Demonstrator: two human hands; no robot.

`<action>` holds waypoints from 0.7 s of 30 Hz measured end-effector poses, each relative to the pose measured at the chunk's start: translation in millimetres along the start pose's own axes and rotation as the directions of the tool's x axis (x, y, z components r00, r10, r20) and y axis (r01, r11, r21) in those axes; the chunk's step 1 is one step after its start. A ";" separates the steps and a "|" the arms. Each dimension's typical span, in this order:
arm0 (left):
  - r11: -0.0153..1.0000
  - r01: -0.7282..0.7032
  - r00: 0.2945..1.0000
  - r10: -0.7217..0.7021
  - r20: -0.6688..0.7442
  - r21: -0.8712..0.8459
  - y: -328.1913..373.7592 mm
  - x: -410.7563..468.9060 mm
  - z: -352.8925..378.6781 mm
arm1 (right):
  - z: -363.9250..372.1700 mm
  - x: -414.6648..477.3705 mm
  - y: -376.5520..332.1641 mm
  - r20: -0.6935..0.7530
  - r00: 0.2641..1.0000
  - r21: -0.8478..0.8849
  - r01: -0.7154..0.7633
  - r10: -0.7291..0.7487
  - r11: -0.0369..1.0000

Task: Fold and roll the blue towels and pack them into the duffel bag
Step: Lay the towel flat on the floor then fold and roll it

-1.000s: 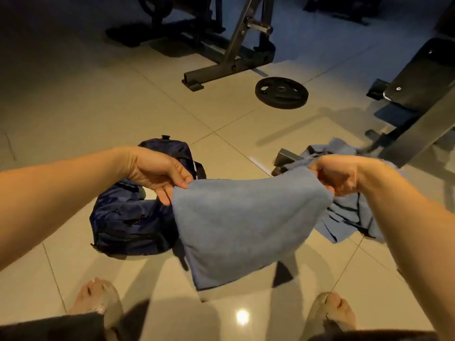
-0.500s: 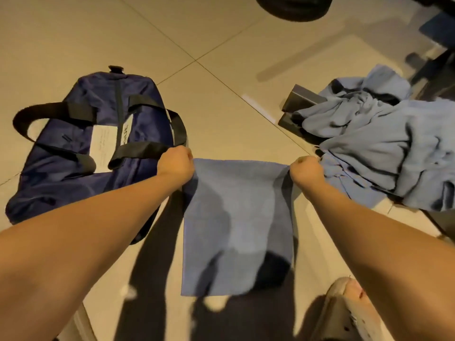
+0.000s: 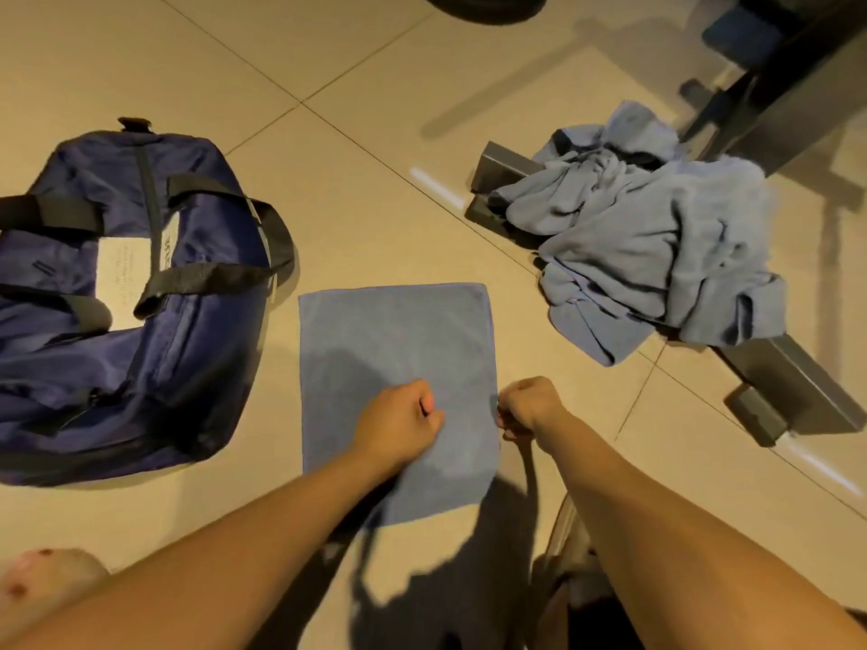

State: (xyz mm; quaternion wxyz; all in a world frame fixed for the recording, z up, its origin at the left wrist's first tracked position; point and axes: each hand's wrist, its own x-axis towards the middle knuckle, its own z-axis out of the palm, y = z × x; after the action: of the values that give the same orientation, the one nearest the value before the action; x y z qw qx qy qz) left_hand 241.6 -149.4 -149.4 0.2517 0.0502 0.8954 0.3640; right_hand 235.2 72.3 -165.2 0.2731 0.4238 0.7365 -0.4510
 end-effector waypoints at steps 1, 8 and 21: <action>0.999 -0.036 0.999 0.036 0.016 0.021 11.5 -8.3 17.9 | 3.1 -8.2 9.5 -0.003 1.000 0.068 0.019 -0.019 0.997; 0.921 -0.026 0.998 0.045 -0.041 0.389 43.6 -31.7 93.3 | 0.7 -33.6 42.1 0.075 0.994 0.365 0.044 -0.077 0.930; 0.598 0.455 0.864 -0.477 0.163 -0.659 23.1 -28.4 61.9 | 25.8 -48.0 63.4 0.125 0.937 0.392 0.256 -0.327 0.884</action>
State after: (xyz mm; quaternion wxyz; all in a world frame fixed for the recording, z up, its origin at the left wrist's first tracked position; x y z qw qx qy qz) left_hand 294.2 -101.5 -159.7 0.3245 -0.2859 0.6846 0.5868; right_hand 314.6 46.0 -166.4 0.1854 0.3071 0.6647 -0.6553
